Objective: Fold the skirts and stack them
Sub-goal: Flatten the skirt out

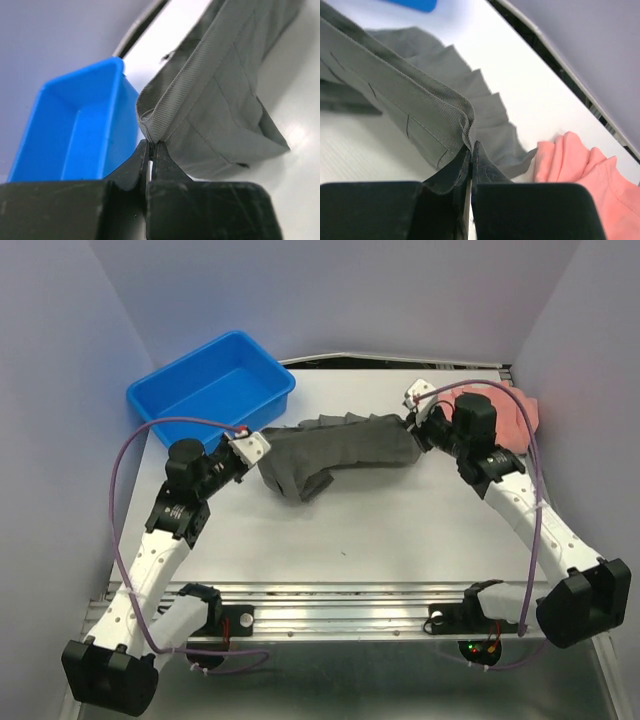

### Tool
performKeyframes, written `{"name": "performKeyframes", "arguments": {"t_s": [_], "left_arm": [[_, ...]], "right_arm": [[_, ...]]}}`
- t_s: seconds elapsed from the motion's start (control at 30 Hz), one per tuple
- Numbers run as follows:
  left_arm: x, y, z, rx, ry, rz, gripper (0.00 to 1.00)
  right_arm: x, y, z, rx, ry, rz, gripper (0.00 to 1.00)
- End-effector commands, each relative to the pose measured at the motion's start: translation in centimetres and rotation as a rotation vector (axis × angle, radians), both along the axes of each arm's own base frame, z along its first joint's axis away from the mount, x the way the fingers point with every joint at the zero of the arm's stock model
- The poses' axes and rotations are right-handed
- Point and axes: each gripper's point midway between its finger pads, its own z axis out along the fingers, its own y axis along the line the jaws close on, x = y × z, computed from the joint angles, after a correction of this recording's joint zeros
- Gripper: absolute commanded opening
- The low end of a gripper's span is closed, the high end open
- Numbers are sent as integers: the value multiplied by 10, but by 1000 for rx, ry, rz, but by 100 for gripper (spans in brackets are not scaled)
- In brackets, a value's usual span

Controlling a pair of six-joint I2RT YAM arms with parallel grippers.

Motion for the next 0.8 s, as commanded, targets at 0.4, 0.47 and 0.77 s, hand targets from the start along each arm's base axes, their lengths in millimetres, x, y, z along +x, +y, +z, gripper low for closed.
{"name": "performKeyframes", "arguments": {"t_s": [0.4,0.47,0.77], "left_arm": [[-52,15,211,-374,-342,48,0],[-87,16,212,-370,-350,6,0],[-173,17,198,-311,-250,-91,0]], "right_arm": [[-41,-40,177,184,-197,-165,1],[-64,-40,185,185,-205,-124,1],[-133,-47,193,204,-104,-83,1]]}}
